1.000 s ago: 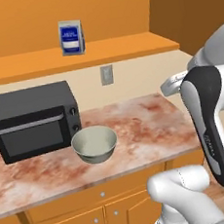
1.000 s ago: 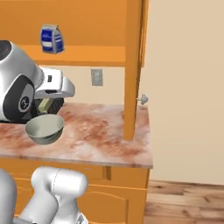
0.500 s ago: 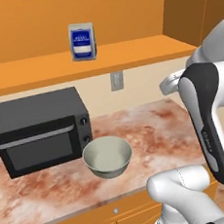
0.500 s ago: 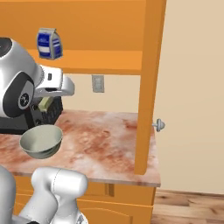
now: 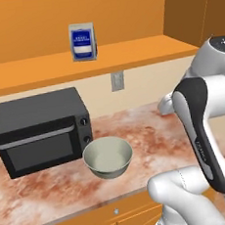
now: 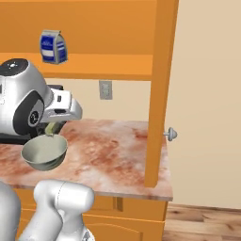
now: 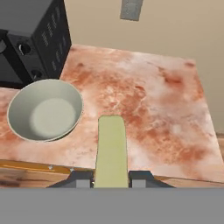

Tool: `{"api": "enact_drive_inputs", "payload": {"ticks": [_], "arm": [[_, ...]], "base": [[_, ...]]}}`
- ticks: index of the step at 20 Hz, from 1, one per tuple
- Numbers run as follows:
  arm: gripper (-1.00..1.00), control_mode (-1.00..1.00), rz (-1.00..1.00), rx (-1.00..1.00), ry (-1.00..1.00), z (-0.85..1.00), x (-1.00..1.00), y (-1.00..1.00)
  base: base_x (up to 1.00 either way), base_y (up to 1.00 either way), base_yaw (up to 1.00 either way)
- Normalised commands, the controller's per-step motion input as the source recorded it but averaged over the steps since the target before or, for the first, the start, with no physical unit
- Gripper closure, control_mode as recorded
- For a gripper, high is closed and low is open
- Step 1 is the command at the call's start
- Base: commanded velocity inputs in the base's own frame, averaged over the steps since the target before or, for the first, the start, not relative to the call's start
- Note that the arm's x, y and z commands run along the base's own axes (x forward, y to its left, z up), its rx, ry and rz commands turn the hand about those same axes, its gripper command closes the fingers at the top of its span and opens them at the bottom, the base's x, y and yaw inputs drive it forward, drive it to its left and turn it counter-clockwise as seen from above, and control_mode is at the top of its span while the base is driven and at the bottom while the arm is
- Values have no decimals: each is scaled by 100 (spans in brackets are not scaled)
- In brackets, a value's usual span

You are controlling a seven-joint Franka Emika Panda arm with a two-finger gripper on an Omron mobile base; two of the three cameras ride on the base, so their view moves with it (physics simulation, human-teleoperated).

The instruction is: Pick the egg and butter from the fridge and place them by the bowl for mixing.

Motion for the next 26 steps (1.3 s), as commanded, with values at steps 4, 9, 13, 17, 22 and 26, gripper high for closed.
{"api": "enact_drive_inputs", "payload": {"ticks": [4, 9, 13, 17, 22, 26], "arm": [[100, -100, 15, 0, 7, -89, 6, 1], [100, -100, 16, -1, 6, -62, 30, 0], [100, -100, 1, -5, 8, -40, 64, 0], [100, -100, 0, -3, 11, -51, 84, 0], [100, -100, 0, -1, 8, -60, 96, 0], [100, -100, 0, 0, 1, -61, 97, 0]], "base": [[0, 0, 0], [0, 0, 0], [0, 0, 0], [0, 0, 0], [0, 0, 0], [0, 0, 0]]}}
